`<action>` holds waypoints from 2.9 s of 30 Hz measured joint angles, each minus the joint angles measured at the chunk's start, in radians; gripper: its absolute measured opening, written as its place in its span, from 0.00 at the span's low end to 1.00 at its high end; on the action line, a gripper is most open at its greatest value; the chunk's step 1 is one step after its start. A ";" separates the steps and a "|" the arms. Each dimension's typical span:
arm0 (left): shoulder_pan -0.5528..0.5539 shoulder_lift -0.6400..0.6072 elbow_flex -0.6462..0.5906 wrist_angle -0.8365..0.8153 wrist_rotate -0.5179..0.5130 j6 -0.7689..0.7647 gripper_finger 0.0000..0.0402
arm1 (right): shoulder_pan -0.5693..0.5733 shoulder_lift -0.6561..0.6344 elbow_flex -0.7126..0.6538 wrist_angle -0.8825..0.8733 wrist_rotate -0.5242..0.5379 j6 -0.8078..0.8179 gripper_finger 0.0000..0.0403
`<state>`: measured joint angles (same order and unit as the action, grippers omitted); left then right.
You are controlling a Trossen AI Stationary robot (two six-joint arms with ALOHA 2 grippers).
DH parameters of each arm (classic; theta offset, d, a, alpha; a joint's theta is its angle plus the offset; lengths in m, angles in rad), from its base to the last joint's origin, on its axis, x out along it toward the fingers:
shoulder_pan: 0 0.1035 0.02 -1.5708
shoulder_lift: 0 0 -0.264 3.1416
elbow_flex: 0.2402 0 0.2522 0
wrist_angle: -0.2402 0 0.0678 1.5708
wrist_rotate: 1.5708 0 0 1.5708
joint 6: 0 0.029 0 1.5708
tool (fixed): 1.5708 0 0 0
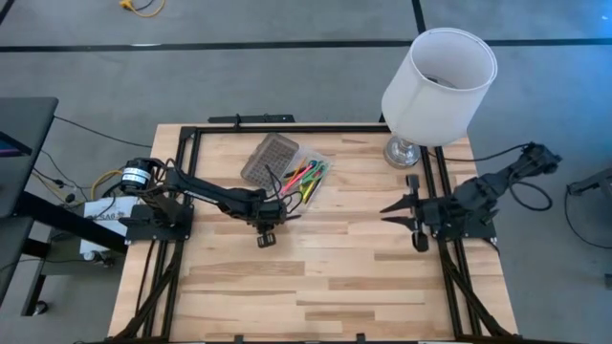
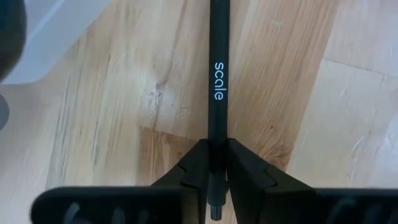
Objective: Pick & place school supplies into a supply box
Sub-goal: Put the black pen into the supply box
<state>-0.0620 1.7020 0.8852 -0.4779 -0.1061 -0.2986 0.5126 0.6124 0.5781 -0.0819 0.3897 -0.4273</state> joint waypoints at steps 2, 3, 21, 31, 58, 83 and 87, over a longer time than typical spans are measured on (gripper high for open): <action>0.000 0.000 0.000 0.002 -0.001 -0.007 0.07 | -0.017 -0.007 -0.018 0.027 0.000 0.000 0.18; 0.000 0.000 0.000 0.002 -0.003 -0.010 0.05 | -0.025 -0.006 -0.022 0.034 0.000 0.000 0.18; 0.000 0.000 0.000 -0.002 -0.029 -0.024 0.06 | -0.111 0.088 -0.027 0.054 -0.052 0.012 0.18; -0.007 0.002 0.011 -0.013 -0.034 -0.024 0.06 | -0.111 0.095 -0.027 0.060 -0.052 0.019 0.18; -0.016 0.002 0.026 -0.039 -0.022 -0.027 0.11 | -0.111 0.095 -0.027 0.059 -0.052 0.035 0.18; -0.077 0.000 0.115 -0.027 -0.010 0.072 0.11 | -0.111 0.095 -0.026 0.058 -0.052 0.027 0.18; -0.073 0.000 0.164 -0.022 -0.088 0.099 0.11 | -0.111 0.095 -0.026 0.058 -0.052 0.027 0.18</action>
<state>-0.1354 1.7020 1.0488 -0.5004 -0.1944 -0.1994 0.4011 0.7078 0.5518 -0.0235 0.3378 -0.4004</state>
